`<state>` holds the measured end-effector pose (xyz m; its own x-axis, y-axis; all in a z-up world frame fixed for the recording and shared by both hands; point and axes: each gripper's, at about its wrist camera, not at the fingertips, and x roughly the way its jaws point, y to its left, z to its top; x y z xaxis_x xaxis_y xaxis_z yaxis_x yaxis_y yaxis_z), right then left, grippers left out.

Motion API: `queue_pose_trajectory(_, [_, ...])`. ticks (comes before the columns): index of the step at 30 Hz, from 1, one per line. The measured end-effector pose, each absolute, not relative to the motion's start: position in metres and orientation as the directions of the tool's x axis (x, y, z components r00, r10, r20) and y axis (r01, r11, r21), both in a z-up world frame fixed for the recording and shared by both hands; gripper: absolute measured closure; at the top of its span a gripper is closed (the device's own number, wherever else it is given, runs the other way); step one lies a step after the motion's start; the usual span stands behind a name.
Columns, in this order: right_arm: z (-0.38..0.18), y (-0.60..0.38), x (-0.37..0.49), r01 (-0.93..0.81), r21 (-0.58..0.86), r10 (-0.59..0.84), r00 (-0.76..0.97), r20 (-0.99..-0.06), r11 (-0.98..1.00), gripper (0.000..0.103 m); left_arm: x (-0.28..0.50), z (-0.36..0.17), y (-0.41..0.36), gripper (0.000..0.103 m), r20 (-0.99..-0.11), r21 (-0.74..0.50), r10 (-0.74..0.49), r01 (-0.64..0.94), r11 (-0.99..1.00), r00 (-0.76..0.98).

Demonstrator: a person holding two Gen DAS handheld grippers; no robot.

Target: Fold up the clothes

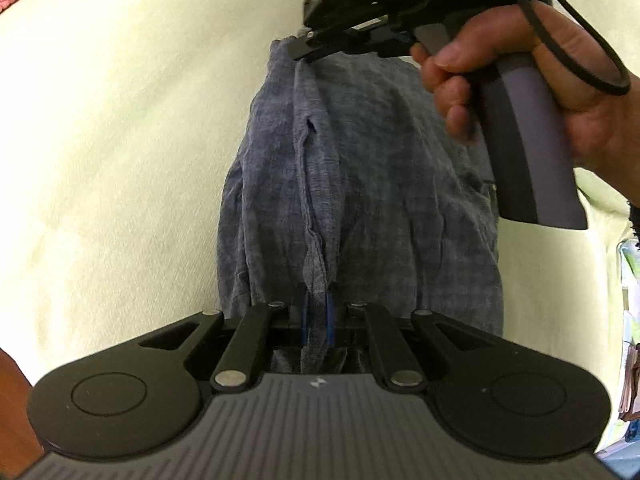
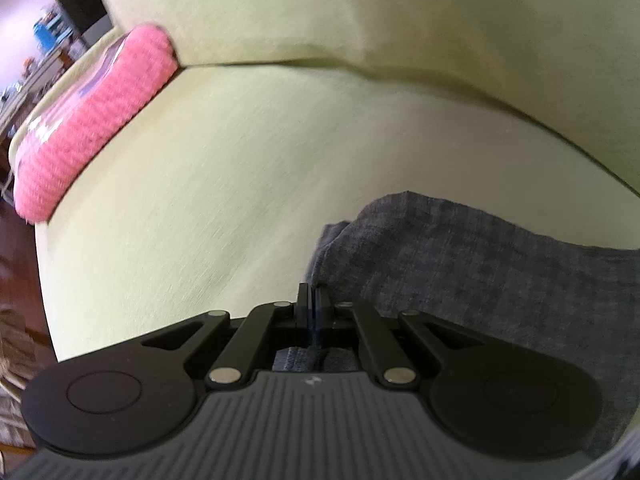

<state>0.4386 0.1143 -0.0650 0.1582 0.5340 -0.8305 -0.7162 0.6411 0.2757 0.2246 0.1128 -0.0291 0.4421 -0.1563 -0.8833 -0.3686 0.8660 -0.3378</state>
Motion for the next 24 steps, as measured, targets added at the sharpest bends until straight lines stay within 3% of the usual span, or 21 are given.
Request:
queue_pose_trajectory(16, [-0.059, 0.114, 0.421, -0.805, 0.274, 0.577, 0.101, -0.811, 0.526, 0.102, 0.209, -0.016, 0.098, 0.097, -0.878, -0.369, -0.184, -0.379, 0.849, 0.443])
queue_pose_trajectory(24, [-0.080, 0.132, 0.428, -0.791, 0.227, 0.494, 0.107, -0.863, 0.568, 0.102, 0.207, -0.009, 0.086, 0.096, -0.883, -0.374, -0.187, -0.404, 0.835, 0.431])
